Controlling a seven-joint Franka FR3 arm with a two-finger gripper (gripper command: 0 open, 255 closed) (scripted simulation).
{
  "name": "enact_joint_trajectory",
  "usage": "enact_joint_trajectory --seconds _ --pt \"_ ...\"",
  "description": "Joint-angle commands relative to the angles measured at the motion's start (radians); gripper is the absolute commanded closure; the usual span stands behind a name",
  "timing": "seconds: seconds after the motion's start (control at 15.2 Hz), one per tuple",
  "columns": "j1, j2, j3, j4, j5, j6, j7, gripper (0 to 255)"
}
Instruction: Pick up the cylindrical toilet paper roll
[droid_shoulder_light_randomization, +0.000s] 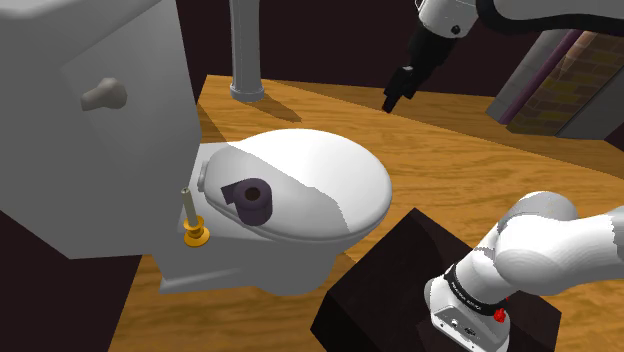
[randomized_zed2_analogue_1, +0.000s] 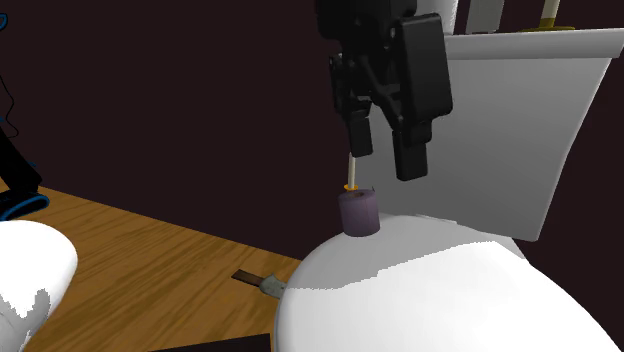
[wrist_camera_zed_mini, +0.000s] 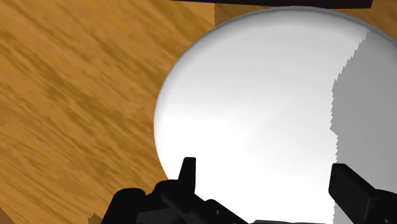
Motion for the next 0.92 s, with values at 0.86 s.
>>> enact_joint_trajectory --seconds 0.86 --pt "0.032 0.33 0.322 0.069 0.011 0.235 0.389 0"
